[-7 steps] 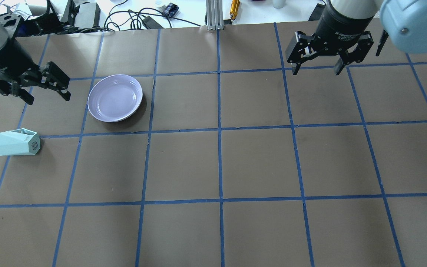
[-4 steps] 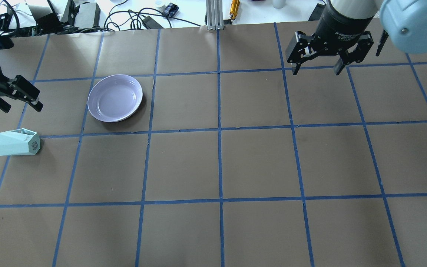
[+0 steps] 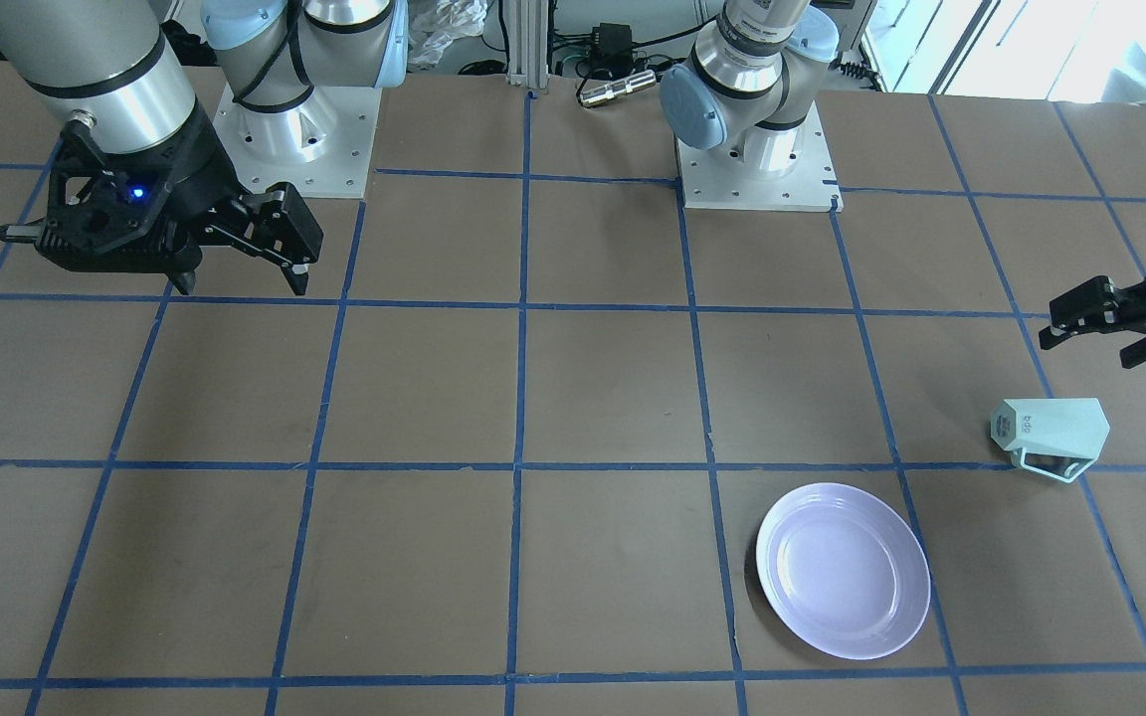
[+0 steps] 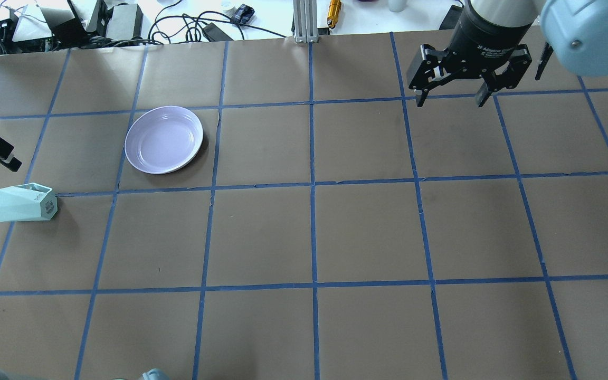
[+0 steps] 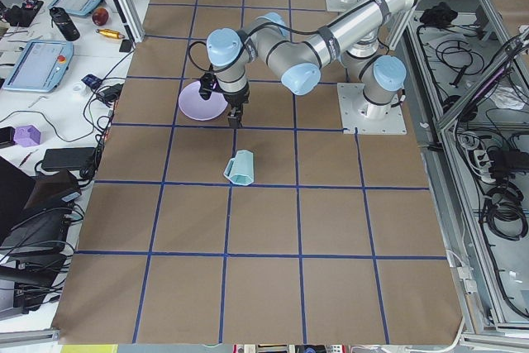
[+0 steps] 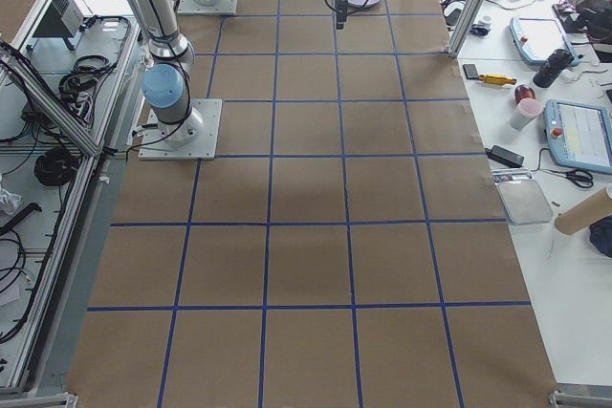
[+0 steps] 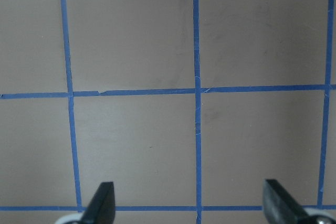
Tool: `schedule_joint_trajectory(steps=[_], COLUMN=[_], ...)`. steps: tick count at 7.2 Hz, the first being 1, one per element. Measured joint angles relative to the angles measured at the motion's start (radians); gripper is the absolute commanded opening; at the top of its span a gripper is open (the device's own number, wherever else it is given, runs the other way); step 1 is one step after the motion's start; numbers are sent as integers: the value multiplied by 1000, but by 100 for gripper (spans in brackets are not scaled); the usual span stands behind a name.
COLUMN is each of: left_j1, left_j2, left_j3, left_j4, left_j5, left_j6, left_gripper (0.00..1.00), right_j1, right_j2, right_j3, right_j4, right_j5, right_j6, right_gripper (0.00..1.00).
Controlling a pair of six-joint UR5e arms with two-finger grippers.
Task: Flip cup and place on plate
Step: 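Lower the left gripper over the mint mug lying on its side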
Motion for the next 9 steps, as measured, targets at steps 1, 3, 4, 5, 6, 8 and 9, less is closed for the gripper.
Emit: schedule_joint_trajectory(steps=[1,3,4,5,6,8,9], left_j1=[29,77,103,133,162,210,226], left_j2=[-33,-105,-145,-186,-226,-290,-311], left_j3=[27,87,114,142,166,198,205], left_j4=[7,6,4,-3,-15,-88,-128], left_j5=[-3,-20,-46,-83,-119,-200,-237], left_j6=[46,126,160,191,219,243,247], left_gripper=[100,100,100,100,100,100,100], right_j1=[0,0,0,0,0,0,0], right_j2=[0,0,0,0,0,0,0], right_j3=[0,0,0,0,0,0,0], right_j4=[0,0,0,0,0,0,0], right_j5=[0,0,0,0,0,0,0], right_j6=[0,0,0,0,0,0,0], right_gripper=[100,100,100,100,100,100,100])
